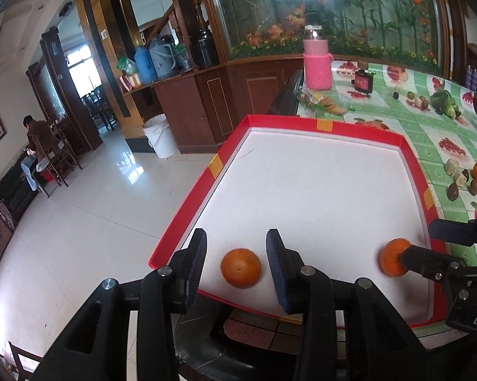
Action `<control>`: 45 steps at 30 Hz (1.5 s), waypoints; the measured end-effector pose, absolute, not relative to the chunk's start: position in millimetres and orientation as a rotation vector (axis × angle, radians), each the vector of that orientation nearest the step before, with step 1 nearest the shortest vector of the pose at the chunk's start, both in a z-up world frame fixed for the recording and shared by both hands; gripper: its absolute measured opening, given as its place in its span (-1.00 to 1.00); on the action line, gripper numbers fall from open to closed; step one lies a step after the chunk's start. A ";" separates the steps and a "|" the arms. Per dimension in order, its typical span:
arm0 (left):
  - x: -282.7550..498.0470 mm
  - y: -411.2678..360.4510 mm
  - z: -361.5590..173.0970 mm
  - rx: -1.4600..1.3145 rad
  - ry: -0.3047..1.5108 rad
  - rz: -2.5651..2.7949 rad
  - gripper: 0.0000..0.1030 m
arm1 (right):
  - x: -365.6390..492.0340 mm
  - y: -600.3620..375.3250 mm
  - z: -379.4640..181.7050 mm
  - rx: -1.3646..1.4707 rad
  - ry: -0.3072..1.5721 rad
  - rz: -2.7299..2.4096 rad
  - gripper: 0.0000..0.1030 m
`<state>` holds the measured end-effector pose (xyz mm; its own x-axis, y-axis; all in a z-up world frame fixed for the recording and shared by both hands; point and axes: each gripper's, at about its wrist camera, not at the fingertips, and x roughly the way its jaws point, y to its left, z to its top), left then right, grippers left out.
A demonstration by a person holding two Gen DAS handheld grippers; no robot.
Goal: Organize fruits
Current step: 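Open both grippers to drop the oranges in the tray, then grasp a pale cake cube with the right gripper while the left grasps a red date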
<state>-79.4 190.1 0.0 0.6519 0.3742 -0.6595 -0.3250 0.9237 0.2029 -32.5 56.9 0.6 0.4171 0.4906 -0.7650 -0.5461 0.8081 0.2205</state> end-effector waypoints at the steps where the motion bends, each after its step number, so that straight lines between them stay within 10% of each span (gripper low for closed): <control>1: -79.9 188.1 2.2 0.071 0.760 0.394 -0.23 | -32.7 53.5 2.5 -0.060 0.930 0.645 0.05; 45: -38.9 -20.3 0.6 0.282 0.852 -0.039 0.11 | -92.2 -306.5 -13.2 0.148 0.852 0.070 0.24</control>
<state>-38.9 -20.3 0.6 0.6600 0.0781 -0.7472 0.1462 0.9622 0.2298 -92.2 -306.5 -13.2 0.6566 0.1207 -0.7445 -0.0023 0.9874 0.1580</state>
